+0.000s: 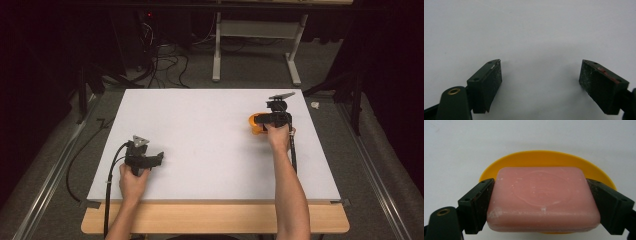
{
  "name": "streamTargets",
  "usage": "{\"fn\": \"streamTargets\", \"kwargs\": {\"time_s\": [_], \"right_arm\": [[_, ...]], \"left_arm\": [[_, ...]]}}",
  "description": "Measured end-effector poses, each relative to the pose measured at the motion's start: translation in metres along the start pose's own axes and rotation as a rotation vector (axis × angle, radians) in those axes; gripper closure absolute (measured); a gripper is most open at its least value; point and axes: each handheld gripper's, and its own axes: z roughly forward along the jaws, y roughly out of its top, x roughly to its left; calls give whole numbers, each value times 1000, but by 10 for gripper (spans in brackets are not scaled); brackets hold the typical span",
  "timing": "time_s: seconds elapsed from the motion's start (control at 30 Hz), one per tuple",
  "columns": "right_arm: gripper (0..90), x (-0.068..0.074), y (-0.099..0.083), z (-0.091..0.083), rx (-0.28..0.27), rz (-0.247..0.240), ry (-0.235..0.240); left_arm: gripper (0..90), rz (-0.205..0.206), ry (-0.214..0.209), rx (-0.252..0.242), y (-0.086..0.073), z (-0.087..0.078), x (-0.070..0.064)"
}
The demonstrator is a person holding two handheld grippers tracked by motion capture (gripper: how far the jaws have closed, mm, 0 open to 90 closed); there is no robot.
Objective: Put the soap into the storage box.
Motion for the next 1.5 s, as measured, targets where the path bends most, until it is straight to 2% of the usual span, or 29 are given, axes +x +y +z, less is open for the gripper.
{"fn": "streamTargets", "kwargs": {"time_s": [0.17,0.3,0.43,0.6,1.07,1.17,1.5], "right_arm": [[132,2,0,2,0,-3,-17],[137,3,1,-1,-39,1,-23],[141,2,2,-4,-54,0,-19],[144,0,0,-13,-90,11,8],[161,7,-5,-40,-145,-59,17],[171,8,-8,-46,-174,-65,33],[181,3,-19,-61,-206,-73,70]], "left_arm": [[187,0,0,0,0,0,0],[188,1,1,0,0,0,0],[187,1,1,0,0,0,0],[187,1,1,0,0,0,0],[187,3,1,0,0,0,0],[187,3,1,0,0,0,0],[187,2,1,0,0,0,0]]}}
